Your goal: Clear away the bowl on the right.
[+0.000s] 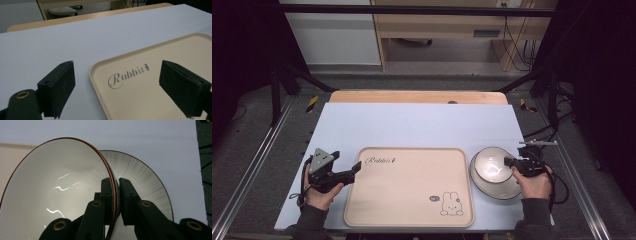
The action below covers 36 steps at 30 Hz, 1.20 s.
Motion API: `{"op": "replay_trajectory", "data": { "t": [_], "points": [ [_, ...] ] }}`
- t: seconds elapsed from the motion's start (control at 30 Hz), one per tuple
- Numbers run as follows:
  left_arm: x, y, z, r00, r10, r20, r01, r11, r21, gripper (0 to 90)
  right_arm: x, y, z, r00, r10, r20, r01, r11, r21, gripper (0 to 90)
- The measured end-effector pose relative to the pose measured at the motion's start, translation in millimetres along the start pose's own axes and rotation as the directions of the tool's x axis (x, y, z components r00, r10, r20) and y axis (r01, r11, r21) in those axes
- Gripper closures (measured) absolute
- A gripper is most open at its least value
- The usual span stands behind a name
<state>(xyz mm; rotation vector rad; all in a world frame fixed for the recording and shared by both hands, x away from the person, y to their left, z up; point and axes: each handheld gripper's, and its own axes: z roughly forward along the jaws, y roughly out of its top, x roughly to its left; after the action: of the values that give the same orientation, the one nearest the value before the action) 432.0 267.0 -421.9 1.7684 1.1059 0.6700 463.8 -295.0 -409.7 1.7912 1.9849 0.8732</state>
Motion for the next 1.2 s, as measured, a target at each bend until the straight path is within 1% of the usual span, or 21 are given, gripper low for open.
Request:
{"op": "replay_trajectory", "data": {
  "t": [0.2, 0.27, 0.37, 0.5, 0.73, 0.8, 0.83, 0.97, 1.07, 1.13, 1.2],
  "points": [
    [-0.7, -0.5, 1.1, 1.0000, 0.003, 0.002, -0.003, 1.0000, 0.006, 12.9, 3.9, 1.3, -4.8, 1.0000, 0.000, -0.009, 0.000, 1.000, -0.009, 82.2],
    [-1.1, -0.6, 1.5, 1.0000, 0.001, 0.002, -0.001, 1.0000, 0.005, 12.9, 5.4, 1.9, -6.9, 0.9997, -0.003, -0.025, 0.002, 1.000, -0.019, 82.2],
    [-1.1, -0.7, 1.8, 1.0000, 0.004, 0.004, -0.004, 1.0000, 0.008, 12.9, 7.2, 2.5, -8.8, 0.9994, -0.011, -0.033, 0.010, 0.999, -0.030, 82.2],
    [-1.1, -0.9, 2.3, 1.0000, 0.004, 0.004, -0.005, 0.9999, 0.011, 12.8, 9.7, 3.4, -12.6, 0.9993, -0.013, -0.036, 0.012, 0.999, -0.032, 82.2],
    [-1.8, -0.7, 2.2, 1.0000, 0.005, 0.006, -0.005, 1.0000, 0.008, 12.8, 13.1, 4.5, -16.5, 0.9985, -0.027, -0.047, 0.025, 0.998, -0.054, 82.2],
    [-1.8, -0.7, 2.2, 1.0000, 0.005, 0.007, -0.005, 1.0000, 0.008, 12.8, 14.4, 5.0, -17.5, 0.9985, -0.024, -0.050, 0.021, 0.998, -0.052, 82.2],
    [-1.9, -0.6, 2.1, 1.0000, 0.006, 0.007, -0.006, 1.0000, 0.007, 12.8, 15.6, 5.4, -18.7, 0.9979, -0.036, -0.055, 0.032, 0.998, -0.061, 82.2],
    [-2.0, -0.8, 1.7, 0.9999, 0.008, 0.008, -0.008, 0.9999, 0.008, 12.9, 20.2, 6.5, -22.0, 0.9970, -0.038, -0.067, 0.033, 0.997, -0.071, 82.2],
    [-2.6, -1.1, 1.7, 0.9999, 0.012, 0.012, -0.012, 0.9999, 0.009, 12.8, 22.8, 7.4, -24.5, 0.9960, -0.055, -0.071, 0.049, 0.996, -0.081, 82.2],
    [-3.1, -1.0, 1.7, 0.9998, 0.014, 0.013, -0.014, 0.9999, 0.009, 12.8, 25.7, 8.0, -26.1, 0.9957, -0.052, -0.077, 0.045, 0.995, -0.085, 82.2],
    [-3.5, -1.0, 1.7, 0.9998, 0.015, 0.013, -0.015, 0.9999, 0.008, 12.8, 26.5, 8.3, -26.5, 0.9951, -0.058, -0.080, 0.051, 0.995, -0.088, 82.2]
  ]
}}
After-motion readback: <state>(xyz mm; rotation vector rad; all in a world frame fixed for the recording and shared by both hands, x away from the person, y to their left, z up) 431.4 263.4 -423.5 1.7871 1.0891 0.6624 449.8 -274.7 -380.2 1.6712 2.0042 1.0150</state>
